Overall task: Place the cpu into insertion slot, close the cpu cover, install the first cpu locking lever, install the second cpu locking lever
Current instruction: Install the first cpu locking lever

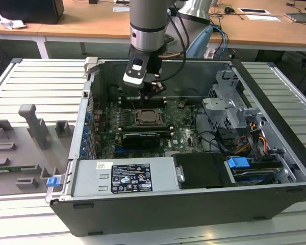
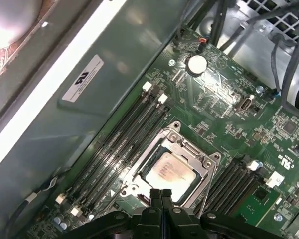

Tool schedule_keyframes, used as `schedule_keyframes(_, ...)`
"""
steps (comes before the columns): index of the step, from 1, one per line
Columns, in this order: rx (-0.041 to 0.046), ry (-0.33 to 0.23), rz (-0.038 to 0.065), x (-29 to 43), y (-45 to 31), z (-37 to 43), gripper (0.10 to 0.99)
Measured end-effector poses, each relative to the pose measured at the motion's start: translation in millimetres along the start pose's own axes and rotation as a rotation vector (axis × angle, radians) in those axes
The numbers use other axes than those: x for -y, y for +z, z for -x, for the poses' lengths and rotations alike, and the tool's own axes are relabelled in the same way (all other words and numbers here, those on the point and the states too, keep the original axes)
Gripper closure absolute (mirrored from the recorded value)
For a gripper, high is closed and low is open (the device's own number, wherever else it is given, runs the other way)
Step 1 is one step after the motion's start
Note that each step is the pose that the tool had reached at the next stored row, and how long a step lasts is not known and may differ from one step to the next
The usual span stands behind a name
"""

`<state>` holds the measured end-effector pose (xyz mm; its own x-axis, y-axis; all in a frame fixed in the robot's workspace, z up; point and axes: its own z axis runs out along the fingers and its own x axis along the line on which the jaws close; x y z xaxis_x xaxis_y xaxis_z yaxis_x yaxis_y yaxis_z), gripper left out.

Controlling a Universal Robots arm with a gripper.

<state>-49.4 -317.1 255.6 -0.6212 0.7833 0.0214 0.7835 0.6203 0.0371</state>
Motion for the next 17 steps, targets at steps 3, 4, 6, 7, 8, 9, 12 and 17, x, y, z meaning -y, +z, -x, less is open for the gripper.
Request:
schedule_keyframes(3,-0.0011,-0.029,-0.001,0.0,0.0,0.0,0.980)
schedule_keyframes(4,-0.0015,-0.037,-0.001,0.0,0.0,0.0,0.980)
schedule_keyframes(6,-0.0023,-0.060,-0.001,0.0,0.0,0.0,0.980)
schedule_keyframes(7,-0.0027,-0.072,-0.002,0.0,0.0,0.0,0.980)
schedule_keyframes(8,-0.0031,-0.082,-0.002,0.0,0.0,0.0,0.980)
schedule_keyframes(9,-0.0033,-0.089,-0.002,0.0,0.0,0.0,0.980)
schedule_keyframes(12,-0.0042,-0.112,-0.002,0.0,0.0,0.0,0.980)
schedule_keyframes(17,-0.0056,-0.150,-0.003,0.0,0.0,0.0,0.980)
